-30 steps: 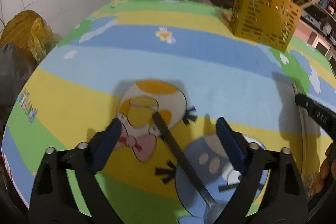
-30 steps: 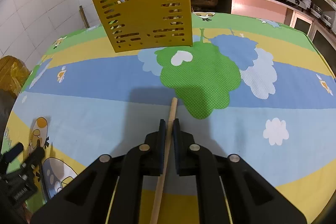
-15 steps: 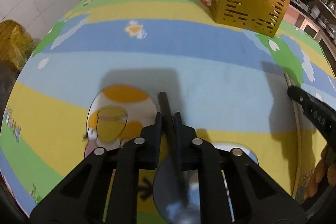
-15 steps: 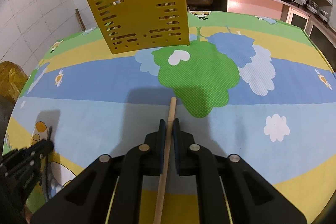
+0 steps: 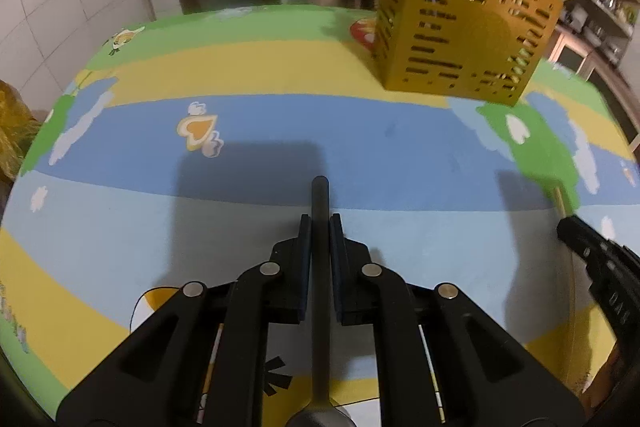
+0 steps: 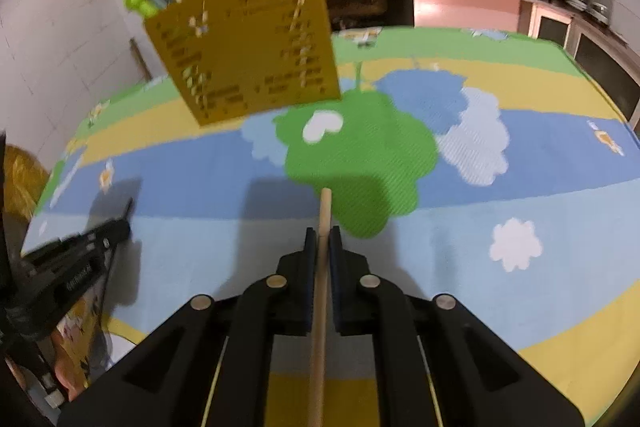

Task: Organize utensils
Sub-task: 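Grasp the black-handled spoon by its handle with the left tool, then carry the spoon with the left tool while the right tool carries the chopstick into the holder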

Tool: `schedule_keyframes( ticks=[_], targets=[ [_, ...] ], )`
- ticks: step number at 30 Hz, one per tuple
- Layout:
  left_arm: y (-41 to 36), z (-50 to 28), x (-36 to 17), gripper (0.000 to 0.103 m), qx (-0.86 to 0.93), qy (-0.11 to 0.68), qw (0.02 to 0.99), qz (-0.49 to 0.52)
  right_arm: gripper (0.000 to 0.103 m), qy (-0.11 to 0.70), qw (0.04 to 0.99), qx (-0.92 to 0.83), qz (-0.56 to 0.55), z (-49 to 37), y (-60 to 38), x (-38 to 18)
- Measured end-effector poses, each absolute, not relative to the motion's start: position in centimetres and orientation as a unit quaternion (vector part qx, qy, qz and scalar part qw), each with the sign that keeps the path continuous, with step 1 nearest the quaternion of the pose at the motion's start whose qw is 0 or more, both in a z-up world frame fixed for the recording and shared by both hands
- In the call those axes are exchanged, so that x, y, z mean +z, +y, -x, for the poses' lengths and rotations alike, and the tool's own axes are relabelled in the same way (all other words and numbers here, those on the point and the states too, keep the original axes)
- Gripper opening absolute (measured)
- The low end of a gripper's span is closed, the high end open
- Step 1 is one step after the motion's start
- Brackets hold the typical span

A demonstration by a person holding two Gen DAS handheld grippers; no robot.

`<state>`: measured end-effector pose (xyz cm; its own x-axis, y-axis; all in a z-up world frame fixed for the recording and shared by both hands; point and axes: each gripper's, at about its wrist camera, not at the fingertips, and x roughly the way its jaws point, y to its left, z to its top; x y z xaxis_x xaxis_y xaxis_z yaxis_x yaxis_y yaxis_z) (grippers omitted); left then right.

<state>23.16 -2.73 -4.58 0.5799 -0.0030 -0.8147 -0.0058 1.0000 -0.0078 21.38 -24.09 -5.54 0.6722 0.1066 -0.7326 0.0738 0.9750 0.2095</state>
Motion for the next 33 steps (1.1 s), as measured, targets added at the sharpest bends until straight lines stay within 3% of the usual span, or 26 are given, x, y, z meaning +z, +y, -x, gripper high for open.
schedule_keyframes(
  ticks=[15, 20, 33],
  targets=[
    [-1.9, -17.1, 3.8, 0.006, -0.022, 0.252, 0.967, 0.019, 0.006, 0.144, 0.986, -0.001, -0.086, -14.6, -22.8, 2.4],
    [-2.1, -16.8, 3.6, 0.006, -0.017, 0.241, 0.97, 0.006, 0.006, 0.088, 0.992, -0.004, -0.088, -13.1, -23.0, 3.4],
    [-2.2, -15.8, 3.9, 0.006, -0.028, 0.219, 0.975, 0.006, 0.006, 0.041, 0.994, -0.015, -0.097, -11.7, -23.7, 4.4]
  ],
)
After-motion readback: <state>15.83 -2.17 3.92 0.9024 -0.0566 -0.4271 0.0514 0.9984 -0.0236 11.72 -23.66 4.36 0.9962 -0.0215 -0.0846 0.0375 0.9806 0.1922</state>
